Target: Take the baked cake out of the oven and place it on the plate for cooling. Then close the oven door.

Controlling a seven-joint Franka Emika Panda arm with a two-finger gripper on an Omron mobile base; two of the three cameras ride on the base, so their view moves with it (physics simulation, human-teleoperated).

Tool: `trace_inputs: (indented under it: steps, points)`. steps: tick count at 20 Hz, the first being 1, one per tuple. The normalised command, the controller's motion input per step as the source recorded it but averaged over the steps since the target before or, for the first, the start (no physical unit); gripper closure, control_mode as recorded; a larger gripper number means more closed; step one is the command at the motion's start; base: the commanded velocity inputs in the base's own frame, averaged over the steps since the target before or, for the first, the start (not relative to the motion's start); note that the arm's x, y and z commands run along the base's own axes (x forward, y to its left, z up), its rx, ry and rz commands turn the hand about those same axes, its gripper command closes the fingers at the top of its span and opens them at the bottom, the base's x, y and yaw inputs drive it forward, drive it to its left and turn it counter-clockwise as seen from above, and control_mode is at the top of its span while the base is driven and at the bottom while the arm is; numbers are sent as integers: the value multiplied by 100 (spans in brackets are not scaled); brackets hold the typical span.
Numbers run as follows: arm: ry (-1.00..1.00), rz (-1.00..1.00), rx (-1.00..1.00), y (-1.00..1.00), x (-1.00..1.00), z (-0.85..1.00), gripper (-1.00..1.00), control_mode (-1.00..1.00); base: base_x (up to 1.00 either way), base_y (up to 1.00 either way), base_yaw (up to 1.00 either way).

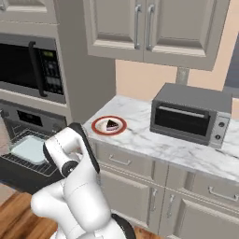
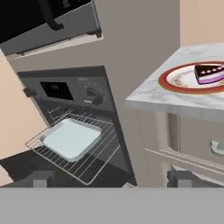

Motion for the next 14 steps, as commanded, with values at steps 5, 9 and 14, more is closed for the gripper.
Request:
trace_inputs:
  steps: [5,9,14]
  points:
    - [0,0,0,0,0,0,-100,100,-54,93,-22]
    - [0,0,0,0,0,0,-100,100,-1,100,-35]
    - [0,0,0,0,0,0,-100,100,3,98,-46]
